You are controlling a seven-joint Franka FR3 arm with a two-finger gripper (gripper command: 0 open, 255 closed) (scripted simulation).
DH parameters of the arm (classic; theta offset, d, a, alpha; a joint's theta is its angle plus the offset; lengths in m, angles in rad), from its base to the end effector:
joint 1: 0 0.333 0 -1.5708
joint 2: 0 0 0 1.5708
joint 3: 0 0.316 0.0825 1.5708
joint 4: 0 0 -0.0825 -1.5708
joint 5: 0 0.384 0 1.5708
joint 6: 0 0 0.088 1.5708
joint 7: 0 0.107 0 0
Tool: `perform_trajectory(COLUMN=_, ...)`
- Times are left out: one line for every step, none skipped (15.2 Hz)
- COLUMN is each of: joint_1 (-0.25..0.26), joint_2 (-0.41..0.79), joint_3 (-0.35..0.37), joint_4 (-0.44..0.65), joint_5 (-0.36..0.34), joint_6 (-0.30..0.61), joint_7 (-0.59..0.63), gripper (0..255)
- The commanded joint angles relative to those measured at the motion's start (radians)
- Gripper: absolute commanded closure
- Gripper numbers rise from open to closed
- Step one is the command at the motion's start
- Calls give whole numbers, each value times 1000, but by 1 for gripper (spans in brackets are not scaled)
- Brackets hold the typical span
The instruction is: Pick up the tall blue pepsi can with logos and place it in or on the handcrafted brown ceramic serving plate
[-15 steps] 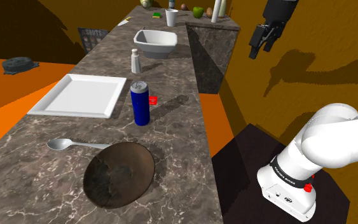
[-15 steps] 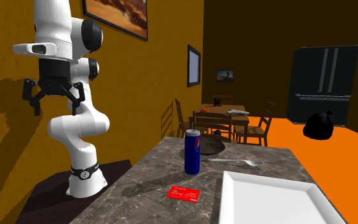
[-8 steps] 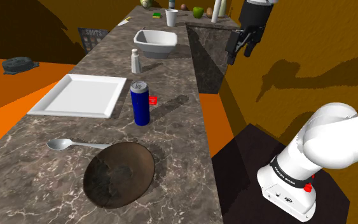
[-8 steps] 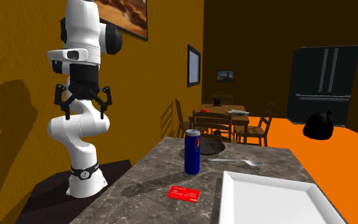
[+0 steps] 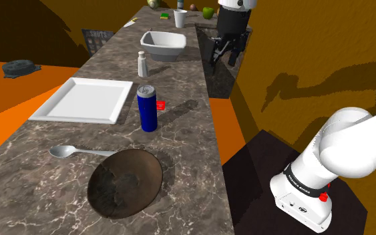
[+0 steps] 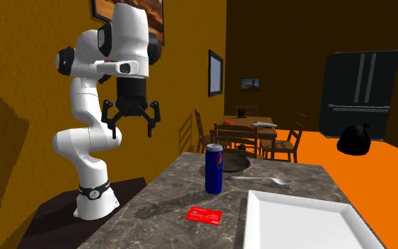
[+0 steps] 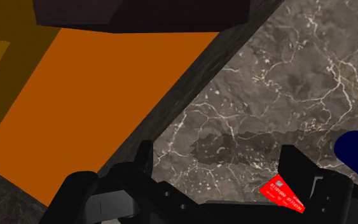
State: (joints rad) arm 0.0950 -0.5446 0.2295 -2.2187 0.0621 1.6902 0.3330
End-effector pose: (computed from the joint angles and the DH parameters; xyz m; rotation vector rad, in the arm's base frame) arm 0.3634 0.1457 0.5761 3.0883 -0.0738 0.0339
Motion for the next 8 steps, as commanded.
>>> perform_trajectory(joint_1=9, joint_2=57, joint_3=40, joint_4=42, joint_5=12, joint_6=17, joint_7=48, gripper=0)
perform_trajectory(joint_1=12, joint_2=84, joint_3=57, joint_4=62, joint_5=15, joint_6=25, joint_7=69, gripper=0)
perform_trajectory(joint_1=15, joint_2=113, joint_3=74, joint_4=83, joint_5=17, joint_6=33, joint_7=90, gripper=0)
perform_trajectory(joint_1=18, joint_2=142, joint_3=91, joint_4=105, joint_5=18, joint_6=40, joint_7=111, gripper=0)
perform_trajectory(joint_1=20, joint_2=172, joint_3=109, joint_4=129, joint_5=17, joint_6=47, joint_7=133, gripper=0)
perform_trajectory(joint_1=23, joint_2=202, joint_3=126, joint_4=153, joint_5=15, joint_6=54, joint_7=154, gripper=0)
perform_trajectory(joint_1=26, joint_2=234, joint_3=142, joint_4=179, joint_5=11, joint_6=59, joint_7=177, gripper=0)
perform_trajectory(joint_1=29, joint_2=266, joint_3=159, joint_4=206, joint_5=6, joint_6=64, joint_7=199, gripper=0)
